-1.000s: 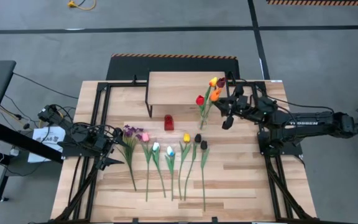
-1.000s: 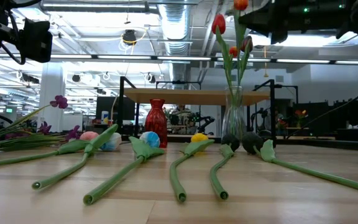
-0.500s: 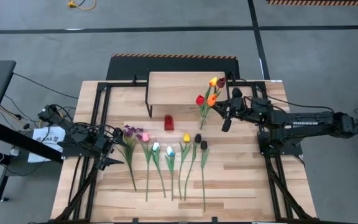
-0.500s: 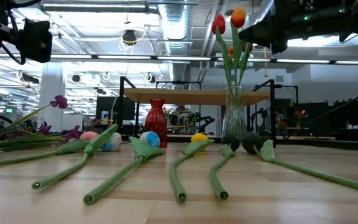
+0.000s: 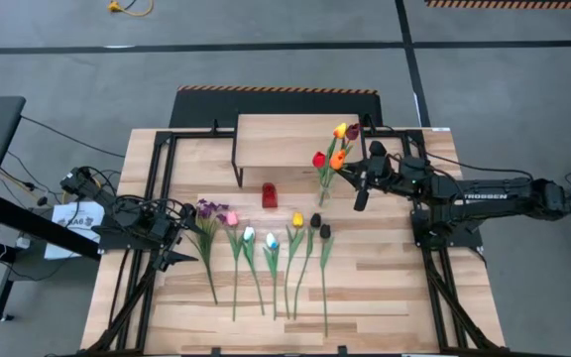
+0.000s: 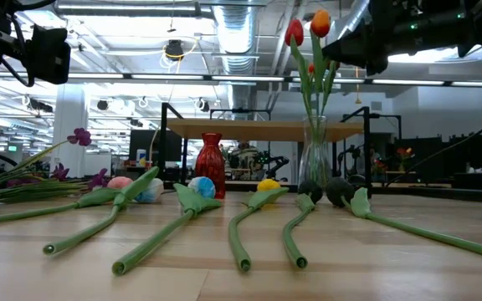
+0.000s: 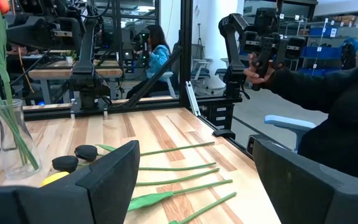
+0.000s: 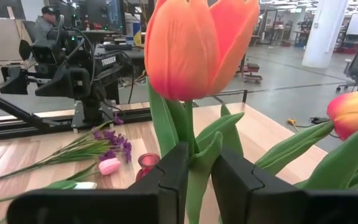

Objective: Pick and place flowers into a vace then onto a shelf
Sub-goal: Put the orange flower into the transparent vase, then put the right black flower into the transparent vase

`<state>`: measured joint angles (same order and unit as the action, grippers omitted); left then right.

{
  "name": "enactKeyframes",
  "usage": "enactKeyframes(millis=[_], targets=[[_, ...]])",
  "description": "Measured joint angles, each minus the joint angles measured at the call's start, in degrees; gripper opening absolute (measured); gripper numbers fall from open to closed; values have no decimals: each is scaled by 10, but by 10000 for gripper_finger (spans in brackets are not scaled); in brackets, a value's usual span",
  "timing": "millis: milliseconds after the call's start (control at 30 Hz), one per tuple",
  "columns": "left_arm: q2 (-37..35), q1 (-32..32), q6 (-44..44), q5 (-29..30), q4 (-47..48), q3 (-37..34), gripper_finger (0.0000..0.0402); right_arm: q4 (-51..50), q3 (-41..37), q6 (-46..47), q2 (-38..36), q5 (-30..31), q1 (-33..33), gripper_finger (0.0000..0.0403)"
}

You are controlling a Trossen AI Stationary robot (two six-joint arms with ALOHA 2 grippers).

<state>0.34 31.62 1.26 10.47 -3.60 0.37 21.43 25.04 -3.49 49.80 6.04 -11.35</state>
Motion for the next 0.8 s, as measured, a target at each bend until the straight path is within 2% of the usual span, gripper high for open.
enactKeyframes(millis=[467, 800], targets=[[0, 0, 0, 0, 0, 0, 302, -1, 0, -9, -12, 3, 0, 159], [0, 0, 0, 0, 0, 0, 302, -51, 0, -15, -70, 2, 1, 189]])
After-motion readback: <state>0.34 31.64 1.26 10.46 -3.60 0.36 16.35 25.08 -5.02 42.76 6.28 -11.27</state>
